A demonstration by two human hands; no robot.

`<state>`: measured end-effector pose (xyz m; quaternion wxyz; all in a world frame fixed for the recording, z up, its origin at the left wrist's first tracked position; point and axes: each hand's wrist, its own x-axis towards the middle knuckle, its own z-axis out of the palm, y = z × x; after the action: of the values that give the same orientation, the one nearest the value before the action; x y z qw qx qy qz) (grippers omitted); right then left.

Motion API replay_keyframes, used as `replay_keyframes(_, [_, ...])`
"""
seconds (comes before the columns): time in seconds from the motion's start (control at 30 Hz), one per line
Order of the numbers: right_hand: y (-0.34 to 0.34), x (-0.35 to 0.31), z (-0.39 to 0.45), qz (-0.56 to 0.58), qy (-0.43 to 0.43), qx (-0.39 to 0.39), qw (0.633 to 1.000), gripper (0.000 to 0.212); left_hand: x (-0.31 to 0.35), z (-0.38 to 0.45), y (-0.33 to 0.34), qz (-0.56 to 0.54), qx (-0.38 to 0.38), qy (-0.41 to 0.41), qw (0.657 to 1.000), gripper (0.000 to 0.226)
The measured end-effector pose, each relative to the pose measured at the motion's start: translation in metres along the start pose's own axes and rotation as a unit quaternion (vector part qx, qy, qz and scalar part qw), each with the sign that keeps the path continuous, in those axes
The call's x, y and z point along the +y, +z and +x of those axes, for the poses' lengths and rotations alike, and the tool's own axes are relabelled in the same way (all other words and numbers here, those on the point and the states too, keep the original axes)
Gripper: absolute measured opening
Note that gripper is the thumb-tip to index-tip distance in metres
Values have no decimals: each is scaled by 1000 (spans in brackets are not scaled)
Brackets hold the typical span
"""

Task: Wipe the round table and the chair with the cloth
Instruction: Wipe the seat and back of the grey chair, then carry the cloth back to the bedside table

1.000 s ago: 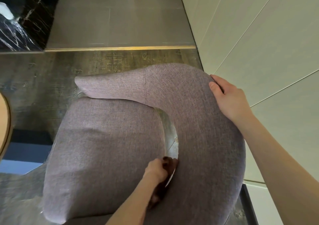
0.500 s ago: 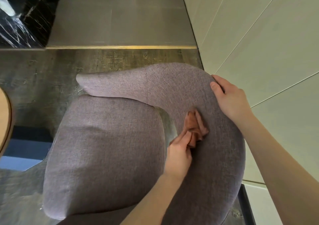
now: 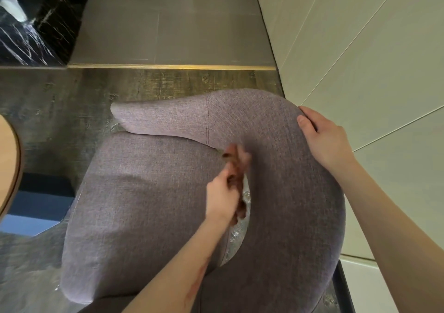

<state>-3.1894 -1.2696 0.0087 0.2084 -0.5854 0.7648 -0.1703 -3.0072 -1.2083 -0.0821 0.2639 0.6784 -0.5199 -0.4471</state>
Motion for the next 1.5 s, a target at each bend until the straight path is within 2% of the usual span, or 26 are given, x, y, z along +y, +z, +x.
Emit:
replay_keyframes(0.1, [0,1,0,-2,0,8,1000,41,30,-26,23,-63,22,153,986,54])
replay_keyframes(0.17, [0,1,1,4,-2,11,1000,41,33,-41,37,-45,30,237,970,55])
replay_keyframes(0.27, [1,1,2,0,-1,7,1000,41,14,-45,42,0,10,279,960,47])
replay_keyframes(0.3, [1,1,1,0,0,7,1000,41,3,-45,40,16,-30,259,965,43])
replay_keyframes(0.37, [0,0,0,4,1,7,1000,41,-22,-38,31,79,-148,149,974,36])
replay_keyframes(0.43, [0,-1,-1,1,1,4,1000,41,-50,-30,19,175,-269,27,947,34])
replay_keyframes(0.5, [0,-2,-2,-5,1,2,1000,42,-69,-27,7,235,-324,-23,916,35])
replay_keyframes(0.6, [-1,-2,-2,-4,5,3,1000,42,-75,-21,-4,263,-293,-37,919,39])
replay_keyframes(0.7, [-2,-3,-3,-7,6,4,1000,43,-54,-9,-11,162,-225,-55,959,41])
replay_keyframes(0.83, [-1,-3,-4,-12,3,6,1000,43,6,13,-27,35,-122,15,992,40])
replay_keyframes(0.97, [-3,-9,-9,-25,11,-1,1000,44,81,29,-62,-112,-30,83,990,47])
replay_keyframes(1.03, [-9,-20,-14,2,-6,33,999,47,118,31,-86,-183,4,127,975,51])
replay_keyframes(1.1, [-20,-47,-17,133,-45,113,984,46,148,26,-106,-264,1,149,953,37])
replay_keyframes(1.13, [-27,-67,-18,222,-71,131,964,46,159,21,-112,-303,-18,147,941,26])
replay_keyframes(1.2, [-37,-107,-20,339,-112,91,930,49,172,13,-117,-367,-78,125,919,11])
replay_keyframes(1.27, [-39,-129,-25,335,-124,38,933,55,173,10,-119,-379,-125,101,911,10])
replay_keyframes(1.33, [-38,-135,-30,338,-121,20,933,54,169,12,-120,-370,-133,88,915,16])
replay_keyframes(1.43, [-33,-130,-32,282,-124,40,951,46,163,12,-121,-381,-90,88,916,13])
replay_keyframes(1.5, [-25,-129,-33,285,-79,74,952,28,155,11,-119,-377,-66,98,919,11])
